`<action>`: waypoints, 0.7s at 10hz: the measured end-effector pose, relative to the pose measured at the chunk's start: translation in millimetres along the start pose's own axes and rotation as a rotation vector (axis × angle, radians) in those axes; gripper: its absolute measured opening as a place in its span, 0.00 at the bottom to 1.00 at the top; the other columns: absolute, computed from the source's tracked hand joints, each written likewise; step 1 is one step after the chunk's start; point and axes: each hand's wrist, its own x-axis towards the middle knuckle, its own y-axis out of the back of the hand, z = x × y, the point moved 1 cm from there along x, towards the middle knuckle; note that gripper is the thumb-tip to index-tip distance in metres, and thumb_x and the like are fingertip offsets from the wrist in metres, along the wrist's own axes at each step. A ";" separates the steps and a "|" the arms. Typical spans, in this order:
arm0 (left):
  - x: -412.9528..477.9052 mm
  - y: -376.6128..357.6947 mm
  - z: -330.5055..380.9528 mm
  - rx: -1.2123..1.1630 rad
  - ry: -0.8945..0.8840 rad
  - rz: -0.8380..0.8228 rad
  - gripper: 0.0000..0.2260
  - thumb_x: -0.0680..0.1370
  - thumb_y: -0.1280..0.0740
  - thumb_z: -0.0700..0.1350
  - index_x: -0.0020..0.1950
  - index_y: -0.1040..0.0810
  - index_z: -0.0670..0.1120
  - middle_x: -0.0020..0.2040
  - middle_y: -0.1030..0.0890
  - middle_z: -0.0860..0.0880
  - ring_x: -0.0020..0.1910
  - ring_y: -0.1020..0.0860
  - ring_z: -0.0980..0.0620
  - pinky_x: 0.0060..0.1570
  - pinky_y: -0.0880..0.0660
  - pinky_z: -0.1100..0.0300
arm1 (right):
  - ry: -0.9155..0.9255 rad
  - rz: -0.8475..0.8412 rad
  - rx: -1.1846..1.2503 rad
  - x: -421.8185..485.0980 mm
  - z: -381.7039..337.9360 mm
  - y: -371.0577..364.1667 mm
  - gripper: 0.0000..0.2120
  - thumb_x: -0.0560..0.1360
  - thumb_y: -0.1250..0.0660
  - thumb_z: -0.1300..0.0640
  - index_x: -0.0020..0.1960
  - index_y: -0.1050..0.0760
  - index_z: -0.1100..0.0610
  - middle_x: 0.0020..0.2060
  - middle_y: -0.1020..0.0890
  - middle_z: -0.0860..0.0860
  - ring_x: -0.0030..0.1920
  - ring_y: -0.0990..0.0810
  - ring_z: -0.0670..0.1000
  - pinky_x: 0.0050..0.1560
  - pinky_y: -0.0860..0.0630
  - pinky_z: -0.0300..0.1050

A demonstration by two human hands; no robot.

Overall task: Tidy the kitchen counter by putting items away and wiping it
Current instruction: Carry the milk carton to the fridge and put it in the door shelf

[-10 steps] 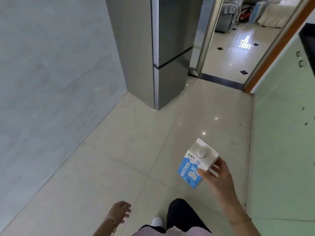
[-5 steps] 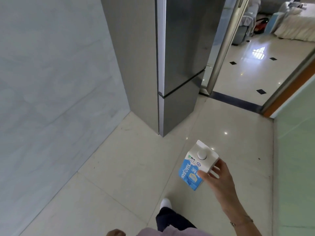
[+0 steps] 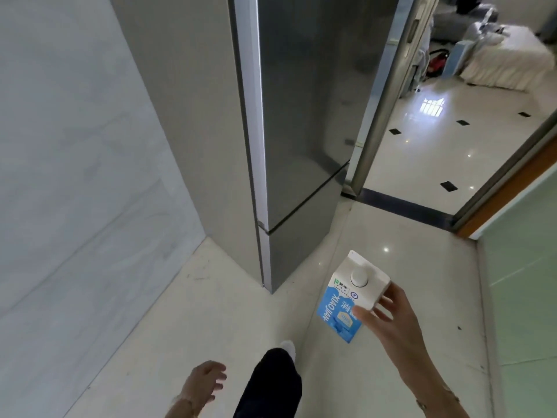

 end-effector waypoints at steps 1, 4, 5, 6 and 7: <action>-122.6 123.5 16.7 -0.068 -0.255 0.163 0.12 0.85 0.40 0.34 0.47 0.21 0.43 0.43 0.19 0.43 0.41 0.23 0.46 0.39 0.30 0.59 | 0.057 0.028 0.010 47.3 -25.2 -4.4 0.25 0.66 0.27 0.69 0.57 0.29 0.49 0.53 0.20 0.48 0.48 0.18 0.40 0.38 0.21 0.30; -131.1 98.2 276.8 0.238 -0.905 0.456 0.31 0.81 0.30 0.42 0.81 0.38 0.42 0.77 0.35 0.46 0.73 0.32 0.49 0.76 0.32 0.48 | 0.167 0.026 0.030 164.3 -82.0 -27.9 0.23 0.67 0.27 0.67 0.51 0.30 0.43 0.49 0.20 0.41 0.52 0.19 0.48 0.42 0.20 0.32; -119.1 95.7 298.9 0.274 -0.954 0.482 0.34 0.78 0.25 0.43 0.81 0.36 0.41 0.77 0.36 0.43 0.73 0.31 0.45 0.76 0.31 0.50 | 0.185 0.025 0.033 189.6 -88.0 -34.9 0.24 0.66 0.26 0.64 0.52 0.29 0.43 0.47 0.18 0.39 0.54 0.20 0.47 0.48 0.21 0.34; -112.8 90.9 305.3 0.272 -0.978 0.595 0.34 0.75 0.22 0.42 0.77 0.32 0.38 0.73 0.35 0.40 0.67 0.30 0.46 0.74 0.30 0.53 | 0.189 0.010 0.041 206.8 -92.9 -40.3 0.26 0.62 0.22 0.55 0.55 0.30 0.45 0.48 0.19 0.39 0.55 0.20 0.47 0.49 0.21 0.35; -105.3 81.9 306.2 0.217 -0.977 0.617 0.34 0.74 0.21 0.40 0.76 0.32 0.35 0.69 0.32 0.40 0.68 0.27 0.41 0.73 0.26 0.45 | 0.184 0.007 0.039 217.6 -93.1 -41.9 0.25 0.65 0.24 0.61 0.55 0.30 0.46 0.49 0.19 0.41 0.55 0.20 0.48 0.49 0.21 0.35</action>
